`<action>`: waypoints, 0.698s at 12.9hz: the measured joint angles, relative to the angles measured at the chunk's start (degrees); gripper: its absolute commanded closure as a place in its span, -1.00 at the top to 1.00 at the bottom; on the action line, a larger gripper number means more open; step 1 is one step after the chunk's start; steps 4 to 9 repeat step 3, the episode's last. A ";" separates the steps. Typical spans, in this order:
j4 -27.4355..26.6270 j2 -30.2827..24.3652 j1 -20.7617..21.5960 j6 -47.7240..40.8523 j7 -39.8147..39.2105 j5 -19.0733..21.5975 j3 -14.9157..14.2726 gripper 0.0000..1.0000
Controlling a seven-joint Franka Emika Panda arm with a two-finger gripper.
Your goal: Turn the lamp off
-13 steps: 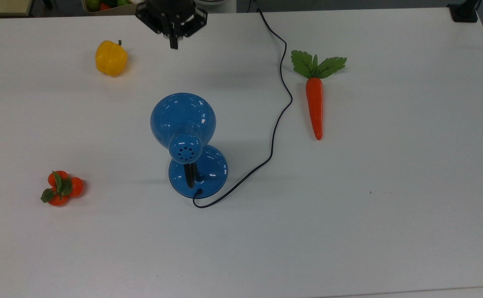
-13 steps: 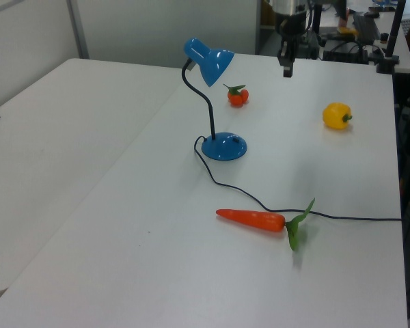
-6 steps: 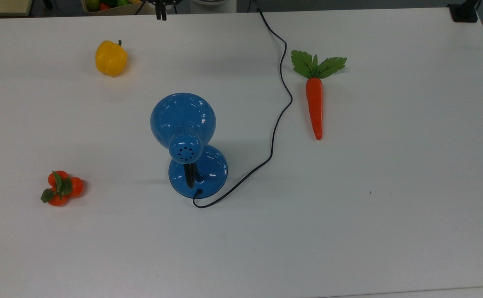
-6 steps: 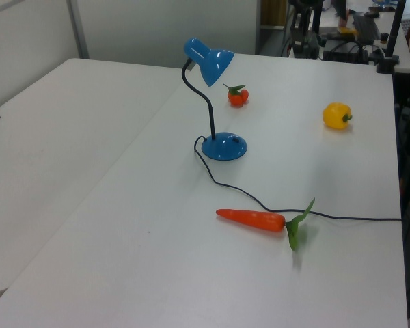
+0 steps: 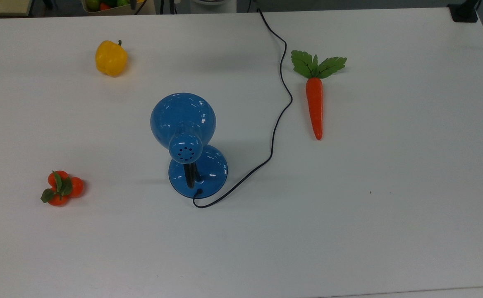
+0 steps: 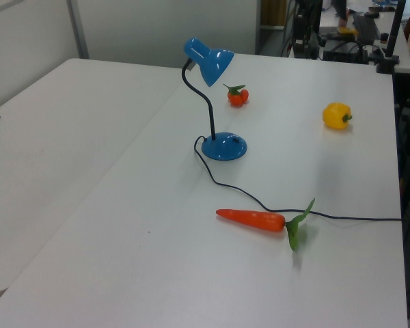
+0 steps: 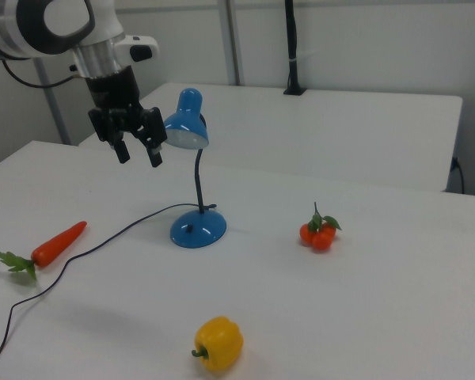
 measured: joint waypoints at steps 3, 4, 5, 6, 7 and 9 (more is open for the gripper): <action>0.00 -0.02 -1.34 -0.08 -0.08 0.00 -0.04 1.00; 0.00 -0.02 -1.34 -0.08 -0.08 0.00 -0.04 1.00; 0.00 -0.02 -1.34 -0.08 -0.08 0.00 -0.04 1.00; 0.00 -0.02 -1.34 -0.08 -0.08 0.00 -0.04 1.00; 0.00 -0.02 -1.34 -0.08 -0.08 0.00 -0.04 1.00; 0.00 -0.02 -1.34 -0.08 -0.08 0.00 -0.04 1.00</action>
